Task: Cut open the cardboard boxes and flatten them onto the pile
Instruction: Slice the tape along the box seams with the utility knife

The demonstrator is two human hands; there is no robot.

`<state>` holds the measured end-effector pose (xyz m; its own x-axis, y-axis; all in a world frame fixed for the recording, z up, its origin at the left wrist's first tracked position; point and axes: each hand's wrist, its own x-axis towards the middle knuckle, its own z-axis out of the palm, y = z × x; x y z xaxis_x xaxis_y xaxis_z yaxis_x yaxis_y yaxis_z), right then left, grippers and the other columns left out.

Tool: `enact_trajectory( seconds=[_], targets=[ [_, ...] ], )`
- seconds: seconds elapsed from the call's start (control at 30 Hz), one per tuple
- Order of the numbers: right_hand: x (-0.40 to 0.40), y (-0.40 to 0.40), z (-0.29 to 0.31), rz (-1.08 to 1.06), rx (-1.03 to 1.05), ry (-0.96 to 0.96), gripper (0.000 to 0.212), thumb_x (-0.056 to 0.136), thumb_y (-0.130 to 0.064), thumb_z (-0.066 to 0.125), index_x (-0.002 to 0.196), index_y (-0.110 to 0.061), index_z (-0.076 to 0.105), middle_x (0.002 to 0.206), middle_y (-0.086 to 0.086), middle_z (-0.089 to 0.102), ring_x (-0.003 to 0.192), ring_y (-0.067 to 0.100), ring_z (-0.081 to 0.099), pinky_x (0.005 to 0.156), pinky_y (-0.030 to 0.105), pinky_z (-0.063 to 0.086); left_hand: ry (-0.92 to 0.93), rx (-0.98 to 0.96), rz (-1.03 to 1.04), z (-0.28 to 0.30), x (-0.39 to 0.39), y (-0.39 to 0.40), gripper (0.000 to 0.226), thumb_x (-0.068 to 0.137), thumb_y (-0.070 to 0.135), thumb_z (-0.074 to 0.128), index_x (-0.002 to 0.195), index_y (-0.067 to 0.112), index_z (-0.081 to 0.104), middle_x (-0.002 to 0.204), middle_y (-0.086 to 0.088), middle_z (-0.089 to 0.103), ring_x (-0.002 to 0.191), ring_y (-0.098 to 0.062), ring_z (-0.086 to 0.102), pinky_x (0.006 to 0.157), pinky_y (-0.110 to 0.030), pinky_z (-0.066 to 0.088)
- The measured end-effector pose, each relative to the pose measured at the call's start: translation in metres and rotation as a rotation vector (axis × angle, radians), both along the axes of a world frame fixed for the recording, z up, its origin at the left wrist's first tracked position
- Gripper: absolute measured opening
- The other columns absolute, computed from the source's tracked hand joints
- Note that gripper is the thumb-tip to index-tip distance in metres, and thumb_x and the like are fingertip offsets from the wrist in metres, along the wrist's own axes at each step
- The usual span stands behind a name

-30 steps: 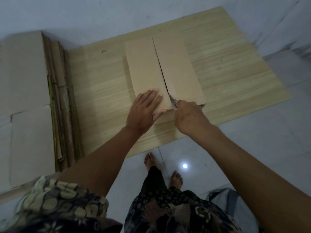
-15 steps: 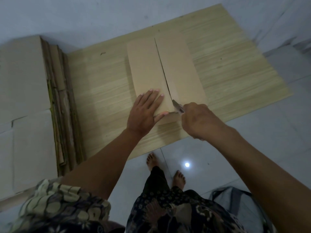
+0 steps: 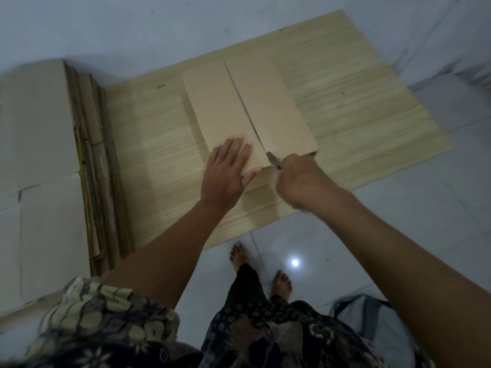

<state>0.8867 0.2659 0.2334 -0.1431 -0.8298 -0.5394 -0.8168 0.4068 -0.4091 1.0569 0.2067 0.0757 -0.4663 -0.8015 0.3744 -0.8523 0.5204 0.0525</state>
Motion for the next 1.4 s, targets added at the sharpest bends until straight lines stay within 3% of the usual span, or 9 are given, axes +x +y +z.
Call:
enact_trajectory(
  seconds=[0.13,0.3,0.4,0.63,0.77,0.97,1.07,1.2,1.4],
  targets=[
    [-0.015,0.028,-0.039,0.002,-0.143,-0.079,0.039,0.103,-0.022,0.04,0.139,-0.019,0.055,0.114,0.018,0.065,0.098,0.035,0.064,0.075,0.031,0.046,-0.021,-0.001,-0.036,0.001,0.002,0.0,0.066,0.107,0.057,0.027,0.149,0.011,0.049,0.156,-0.014,0.045,0.145,-0.033,0.04,0.117,-0.05,0.032],
    [-0.031,0.037,-0.046,-0.109,-0.204,-0.288,0.031,0.105,-0.027,0.044,0.13,-0.025,0.063,0.085,0.008,0.067,0.057,0.015,0.059,0.047,0.027,0.052,-0.042,0.002,-0.133,0.007,0.005,0.001,0.064,0.108,0.052,0.027,0.144,0.006,0.054,0.152,-0.017,0.048,0.143,-0.036,0.043,0.114,-0.059,0.036],
    [-0.029,0.035,-0.049,-0.155,-0.178,-0.343,0.028,0.105,-0.028,0.043,0.122,-0.021,0.064,0.084,0.016,0.069,0.05,0.018,0.059,0.048,0.037,0.055,-0.08,-0.023,-0.184,0.011,0.011,-0.001,0.056,0.109,0.043,0.033,0.143,0.004,0.054,0.15,-0.019,0.05,0.141,-0.037,0.045,0.11,-0.062,0.039],
    [-0.029,0.048,-0.059,-0.21,-0.274,-0.407,0.032,0.106,-0.027,0.043,0.129,-0.032,0.064,0.074,0.004,0.066,0.046,0.003,0.052,0.045,0.02,0.046,-0.11,-0.095,-0.162,0.009,0.003,0.005,0.055,0.113,0.037,0.023,0.14,0.003,0.057,0.146,-0.019,0.055,0.137,-0.037,0.051,0.107,-0.063,0.041],
    [-0.027,0.063,-0.067,-0.249,-0.358,-0.409,0.039,0.107,-0.027,0.042,0.144,-0.028,0.054,0.081,-0.012,0.064,0.067,-0.006,0.058,0.06,0.007,0.043,-0.094,-0.124,-0.155,0.008,0.002,0.005,0.052,0.112,0.037,0.027,0.139,0.004,0.058,0.145,-0.017,0.056,0.136,-0.035,0.052,0.107,-0.061,0.042],
    [-0.032,0.065,-0.069,-0.267,-0.322,-0.356,0.033,0.106,-0.034,0.043,0.089,-0.012,0.061,0.068,0.002,0.055,0.054,0.005,0.047,0.054,0.024,0.039,-0.073,-0.115,-0.156,0.007,0.0,0.004,0.053,0.112,0.038,0.028,0.139,0.005,0.059,0.146,-0.015,0.056,0.136,-0.033,0.052,0.108,-0.06,0.042],
    [-0.036,0.06,-0.066,-0.189,-0.277,-0.293,0.025,0.104,-0.033,0.047,0.102,-0.016,0.064,0.073,0.003,0.061,0.061,0.013,0.056,0.056,0.031,0.05,-0.04,-0.047,-0.15,0.01,-0.001,0.006,0.051,0.11,0.04,0.034,0.14,0.006,0.058,0.147,-0.014,0.054,0.138,-0.033,0.05,0.109,-0.06,0.04],
    [-0.033,0.051,-0.055,-0.045,-0.279,-0.165,0.038,0.105,-0.029,0.043,0.142,-0.034,0.048,0.085,0.005,0.062,0.078,0.021,0.056,0.062,0.029,0.04,0.024,0.03,-0.13,0.025,-0.005,0.003,0.048,0.099,0.047,0.051,0.133,0.015,0.064,0.136,-0.01,0.061,0.124,-0.032,0.055,0.101,-0.051,0.043],
    [-0.024,0.033,-0.026,0.014,-0.186,-0.023,0.046,0.105,-0.024,0.039,0.151,-0.031,0.04,0.127,0.018,0.057,0.11,0.035,0.056,0.084,0.035,0.046,0.034,0.231,-0.304,0.048,-0.007,-0.045,0.031,0.095,0.03,0.047,0.117,0.016,0.065,0.136,-0.006,0.059,0.134,-0.029,0.049,0.107,-0.047,0.04]
  ],
)
